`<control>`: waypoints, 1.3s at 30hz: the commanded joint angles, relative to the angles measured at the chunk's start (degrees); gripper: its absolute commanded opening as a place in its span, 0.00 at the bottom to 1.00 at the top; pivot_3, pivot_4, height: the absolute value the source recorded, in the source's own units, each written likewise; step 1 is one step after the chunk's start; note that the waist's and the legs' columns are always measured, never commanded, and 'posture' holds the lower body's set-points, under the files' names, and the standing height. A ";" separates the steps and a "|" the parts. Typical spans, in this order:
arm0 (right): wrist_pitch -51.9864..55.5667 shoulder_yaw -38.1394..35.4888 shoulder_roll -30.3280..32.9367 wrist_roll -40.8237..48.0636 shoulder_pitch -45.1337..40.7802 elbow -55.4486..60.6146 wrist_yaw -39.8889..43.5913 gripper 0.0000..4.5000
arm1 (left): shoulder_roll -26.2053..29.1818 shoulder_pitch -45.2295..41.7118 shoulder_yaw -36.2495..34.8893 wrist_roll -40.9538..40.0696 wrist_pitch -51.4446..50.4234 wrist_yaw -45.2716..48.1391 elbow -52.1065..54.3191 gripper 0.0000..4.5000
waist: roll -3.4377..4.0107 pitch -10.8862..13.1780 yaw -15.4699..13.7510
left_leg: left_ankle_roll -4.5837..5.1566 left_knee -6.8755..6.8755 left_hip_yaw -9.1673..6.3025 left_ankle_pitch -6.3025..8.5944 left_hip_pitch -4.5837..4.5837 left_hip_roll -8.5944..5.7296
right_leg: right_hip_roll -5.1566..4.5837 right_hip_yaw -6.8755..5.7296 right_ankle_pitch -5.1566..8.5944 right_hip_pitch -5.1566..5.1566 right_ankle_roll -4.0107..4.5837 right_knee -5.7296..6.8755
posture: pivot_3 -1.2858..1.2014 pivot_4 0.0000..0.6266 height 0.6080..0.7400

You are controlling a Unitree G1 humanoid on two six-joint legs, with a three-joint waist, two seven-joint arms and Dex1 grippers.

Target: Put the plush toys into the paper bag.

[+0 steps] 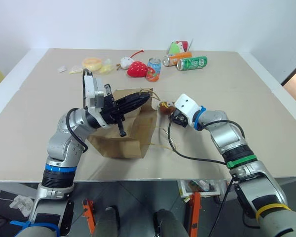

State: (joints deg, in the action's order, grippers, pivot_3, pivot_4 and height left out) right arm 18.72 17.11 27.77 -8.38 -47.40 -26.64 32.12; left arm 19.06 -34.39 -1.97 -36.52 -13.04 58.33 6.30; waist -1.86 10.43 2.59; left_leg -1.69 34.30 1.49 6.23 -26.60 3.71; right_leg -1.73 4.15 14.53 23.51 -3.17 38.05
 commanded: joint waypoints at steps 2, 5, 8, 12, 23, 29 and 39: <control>-1.45 -1.62 0.44 -1.28 -0.32 0.23 -0.30 0.27 | 0.37 -0.26 -0.58 -0.86 -0.10 -0.68 2.60 0.00 | 0.00 0.00 0.00 | 0.00 0.00 0.00 0.00 0.01 0.00 | 0.00 0.00 0.00 -0.01 0.00 0.00 | 0.52 0.24 1.00; -1.23 -2.82 0.97 -0.99 0.10 0.94 -0.21 0.01 | 0.39 -0.15 -0.58 -0.90 -0.18 -0.90 2.88 0.00 | 0.00 0.00 -0.01 | 0.00 0.00 0.00 0.00 0.01 0.00 | 0.00 0.00 0.00 -0.02 -0.01 0.00 | 0.52 0.24 1.00; 0.76 -6.10 1.08 2.06 0.90 3.50 1.29 0.01 | 0.21 -0.16 -0.57 -0.91 -0.30 -1.08 3.09 0.00 | 0.00 0.00 -0.01 | 0.00 0.00 0.00 0.00 0.01 0.00 | 0.00 0.00 0.00 -0.02 -0.02 0.00 | 0.52 0.24 1.00; 6.07 -13.70 3.47 12.32 3.96 13.92 9.54 0.01 | 0.19 -0.15 -0.69 -1.02 -0.43 -1.09 3.11 0.00 | 0.01 0.01 -0.06 | 0.00 0.00 0.00 0.00 0.00 -0.01 | -0.01 0.00 0.01 -0.02 -0.03 0.00 | 0.52 0.24 1.00; 17.64 -14.30 13.31 27.13 12.70 42.28 24.30 0.01 | 0.36 -0.02 -0.62 -1.23 -0.70 -1.02 3.19 0.00 | 0.05 0.03 0.06 | -0.07 0.01 -0.02 0.08 0.15 0.05 | 0.06 0.00 0.06 -0.09 0.14 0.01 | 0.52 0.24 1.00; 17.93 -7.84 10.84 24.89 12.06 44.66 22.66 0.01 | 0.53 0.27 -0.72 -1.37 -0.85 -1.09 3.61 0.00 | 0.05 0.03 -0.01 | -0.06 0.14 0.00 0.08 0.14 0.03 | 0.01 0.05 0.09 -0.12 0.29 0.00 | 0.52 0.24 1.00; 17.09 2.36 2.09 23.83 8.20 45.72 23.30 0.01 | 1.00 0.60 -0.93 -1.64 -0.88 -0.99 3.94 0.00 | 0.05 0.03 -0.02 | -0.06 0.07 -0.03 0.08 0.13 0.05 | 0.07 0.04 0.07 -0.08 0.14 0.01 | 0.52 0.24 1.00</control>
State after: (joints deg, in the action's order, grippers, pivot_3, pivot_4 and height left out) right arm 35.94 18.95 30.57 14.06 -38.27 16.19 54.62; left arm 19.45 -33.49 -2.14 -37.21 -14.12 57.14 7.90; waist -1.81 10.46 2.57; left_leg -1.76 34.37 1.44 6.31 -26.49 3.76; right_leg -1.65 4.17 14.59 23.43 -3.10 38.05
